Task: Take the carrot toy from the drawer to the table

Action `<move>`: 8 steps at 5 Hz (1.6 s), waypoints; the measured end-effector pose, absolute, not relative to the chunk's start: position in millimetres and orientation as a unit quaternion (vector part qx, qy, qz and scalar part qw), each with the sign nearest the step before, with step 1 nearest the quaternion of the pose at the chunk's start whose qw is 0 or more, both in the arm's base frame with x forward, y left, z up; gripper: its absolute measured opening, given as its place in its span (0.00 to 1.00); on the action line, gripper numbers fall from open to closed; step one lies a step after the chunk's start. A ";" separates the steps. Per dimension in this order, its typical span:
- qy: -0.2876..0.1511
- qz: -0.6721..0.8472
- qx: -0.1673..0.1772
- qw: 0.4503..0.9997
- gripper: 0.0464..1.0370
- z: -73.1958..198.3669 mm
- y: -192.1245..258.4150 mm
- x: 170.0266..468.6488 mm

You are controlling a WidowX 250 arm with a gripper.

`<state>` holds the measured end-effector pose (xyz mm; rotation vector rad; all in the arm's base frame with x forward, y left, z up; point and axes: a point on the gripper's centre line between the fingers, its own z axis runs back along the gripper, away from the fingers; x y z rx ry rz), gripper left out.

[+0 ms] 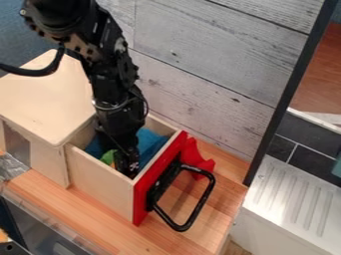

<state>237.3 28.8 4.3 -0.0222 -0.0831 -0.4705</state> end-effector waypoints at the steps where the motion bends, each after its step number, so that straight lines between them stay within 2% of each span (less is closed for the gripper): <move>1: -0.041 -0.235 -0.012 0.971 0.83 6.7 27.6 234.6; 2: -0.061 -0.245 -0.017 0.968 0.83 22.9 24.4 238.4; 3: -0.096 -0.256 -0.028 0.962 0.83 50.8 18.0 247.3; 4: -0.153 -0.254 -0.047 0.954 0.83 84.9 14.8 266.0; 5: -0.176 -0.229 -0.061 0.956 0.83 89.7 17.5 292.2; 6: -0.174 -0.206 -0.063 0.961 0.83 81.7 26.9 316.2; 7: -0.191 -0.181 -0.063 0.963 0.83 73.0 33.7 342.9; 8: -0.190 -0.151 -0.064 0.968 0.83 54.6 42.6 361.3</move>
